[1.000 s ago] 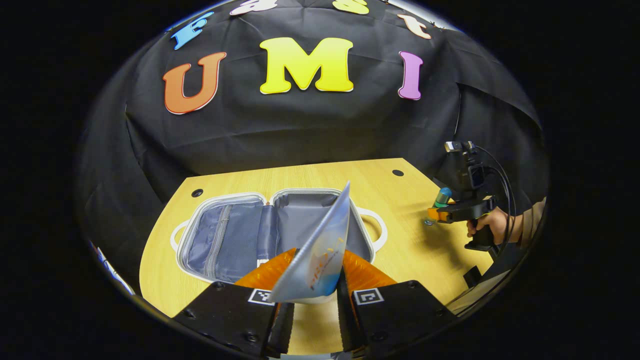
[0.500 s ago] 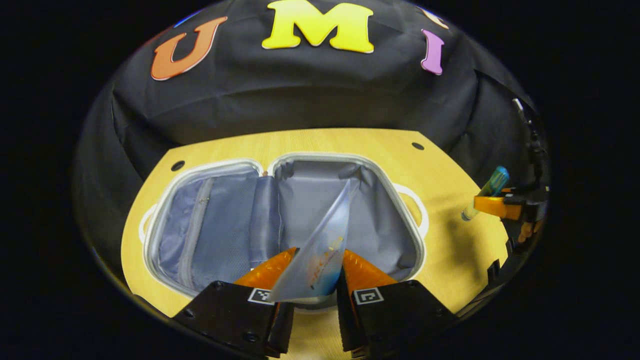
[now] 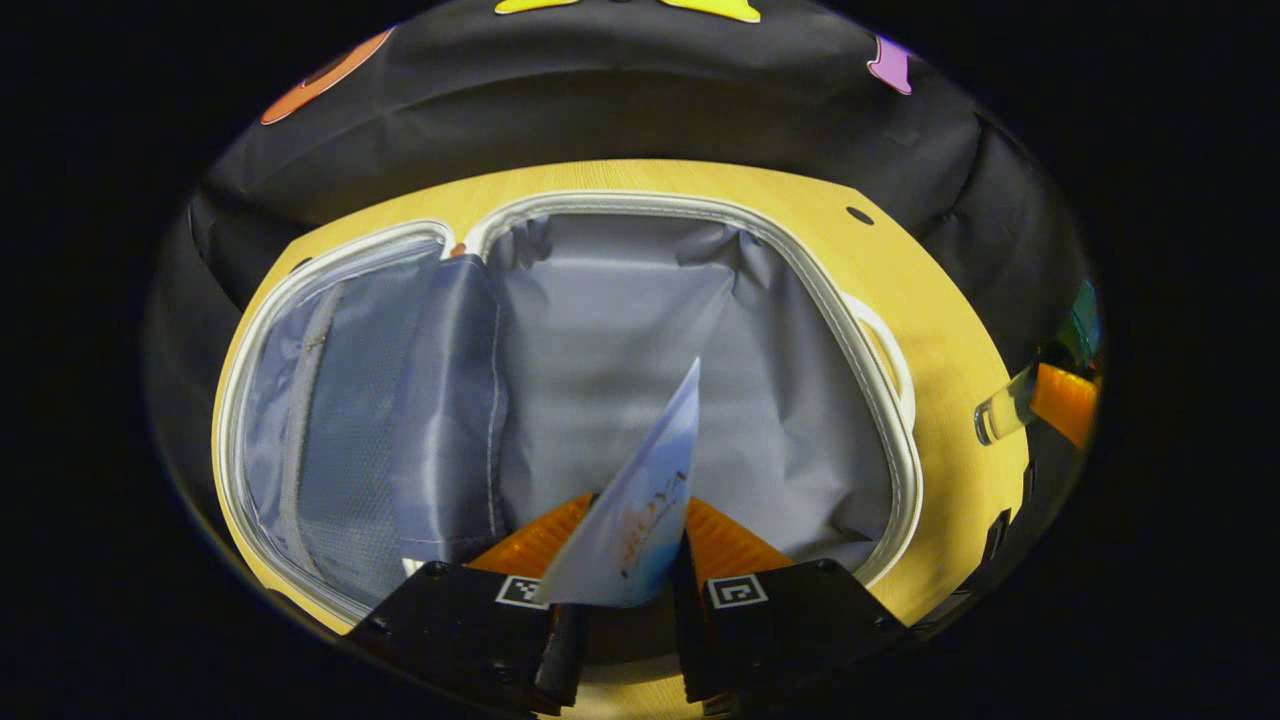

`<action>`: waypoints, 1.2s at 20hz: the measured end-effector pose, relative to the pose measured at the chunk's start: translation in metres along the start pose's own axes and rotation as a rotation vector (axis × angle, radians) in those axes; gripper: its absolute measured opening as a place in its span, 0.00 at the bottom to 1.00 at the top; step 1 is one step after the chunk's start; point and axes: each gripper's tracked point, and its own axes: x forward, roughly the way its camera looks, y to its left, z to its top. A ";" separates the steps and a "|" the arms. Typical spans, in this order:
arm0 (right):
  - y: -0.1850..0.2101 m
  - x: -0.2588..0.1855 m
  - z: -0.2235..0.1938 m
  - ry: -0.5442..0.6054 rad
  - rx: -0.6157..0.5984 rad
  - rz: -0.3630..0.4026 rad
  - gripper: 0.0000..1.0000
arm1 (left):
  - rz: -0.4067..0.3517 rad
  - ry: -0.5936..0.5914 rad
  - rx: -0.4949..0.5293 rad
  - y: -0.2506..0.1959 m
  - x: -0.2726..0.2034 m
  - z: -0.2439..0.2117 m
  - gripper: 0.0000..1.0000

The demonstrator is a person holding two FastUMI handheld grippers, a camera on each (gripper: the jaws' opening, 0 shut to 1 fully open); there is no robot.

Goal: First open the suitcase, pack the skin care products into it, and then close the suitcase.

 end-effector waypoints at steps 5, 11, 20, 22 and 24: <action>0.002 0.006 -0.008 0.056 0.001 0.010 0.39 | 0.035 0.034 -0.018 0.001 0.011 0.007 0.34; 0.006 0.013 0.004 0.057 -0.019 0.030 0.39 | 0.069 0.028 -0.040 -0.006 0.009 0.009 0.35; 0.009 0.018 0.003 0.064 -0.045 0.060 0.39 | 0.083 0.009 -0.088 -0.005 0.008 0.008 0.43; 0.008 0.018 0.004 0.061 -0.040 0.064 0.36 | 0.088 0.001 -0.097 -0.005 0.009 0.008 0.45; 0.011 0.015 0.006 0.053 -0.049 0.074 0.39 | 0.087 -0.010 -0.109 -0.008 0.008 0.009 0.46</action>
